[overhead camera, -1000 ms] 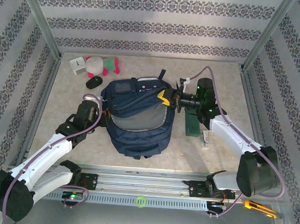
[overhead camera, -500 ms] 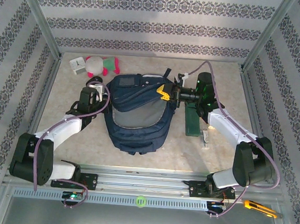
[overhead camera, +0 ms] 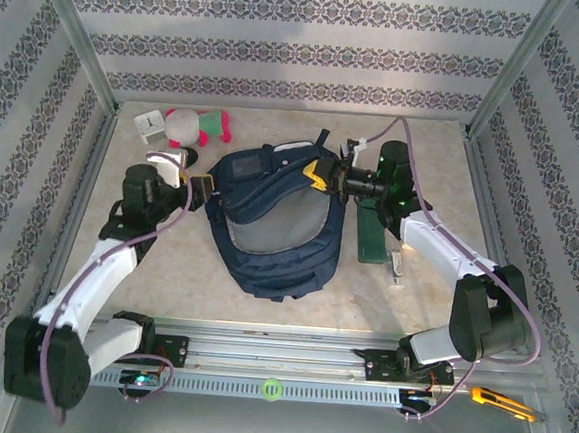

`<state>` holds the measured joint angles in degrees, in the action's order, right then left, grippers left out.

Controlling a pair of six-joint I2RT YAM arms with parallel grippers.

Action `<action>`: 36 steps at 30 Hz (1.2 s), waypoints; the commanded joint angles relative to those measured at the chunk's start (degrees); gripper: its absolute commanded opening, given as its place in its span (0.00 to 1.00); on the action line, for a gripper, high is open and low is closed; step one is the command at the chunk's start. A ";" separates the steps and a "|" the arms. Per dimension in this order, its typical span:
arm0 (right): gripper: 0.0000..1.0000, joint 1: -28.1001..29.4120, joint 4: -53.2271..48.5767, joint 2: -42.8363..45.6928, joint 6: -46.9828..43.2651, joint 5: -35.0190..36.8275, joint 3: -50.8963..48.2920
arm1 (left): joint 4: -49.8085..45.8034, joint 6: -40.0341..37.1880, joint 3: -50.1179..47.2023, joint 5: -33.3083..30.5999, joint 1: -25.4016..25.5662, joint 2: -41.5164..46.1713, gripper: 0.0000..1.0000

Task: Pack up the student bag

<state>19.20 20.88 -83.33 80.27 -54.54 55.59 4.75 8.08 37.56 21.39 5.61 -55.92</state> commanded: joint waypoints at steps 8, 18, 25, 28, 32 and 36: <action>0.00 3.18 3.70 -1.15 -3.98 4.09 -0.02 | -11.80 -31.45 3.33 6.76 19.04 5.25 0.78; 0.00 4.54 1.56 -0.28 -5.07 4.91 -0.05 | 5.42 -29.08 10.86 -12.95 28.93 -14.32 0.99; 0.00 4.18 -2.95 1.60 -7.83 5.24 -0.10 | 3.21 -31.56 12.70 -12.88 29.33 -15.92 0.74; 0.00 4.22 -3.50 1.77 -8.26 5.00 0.27 | 1.09 -31.69 12.85 -12.66 29.30 -15.56 0.78; 0.00 4.09 -4.35 1.66 -8.86 4.80 0.73 | 2.87 -31.43 11.06 -12.17 29.34 -15.02 0.31; 0.04 3.26 -8.32 2.16 -11.41 5.71 0.59 | 3.34 -30.48 9.71 -17.47 29.29 -12.12 0.00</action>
<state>23.00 14.72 -83.33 72.79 -48.90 55.29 6.28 -22.68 47.62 8.86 34.94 -71.20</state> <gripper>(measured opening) 0.061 0.073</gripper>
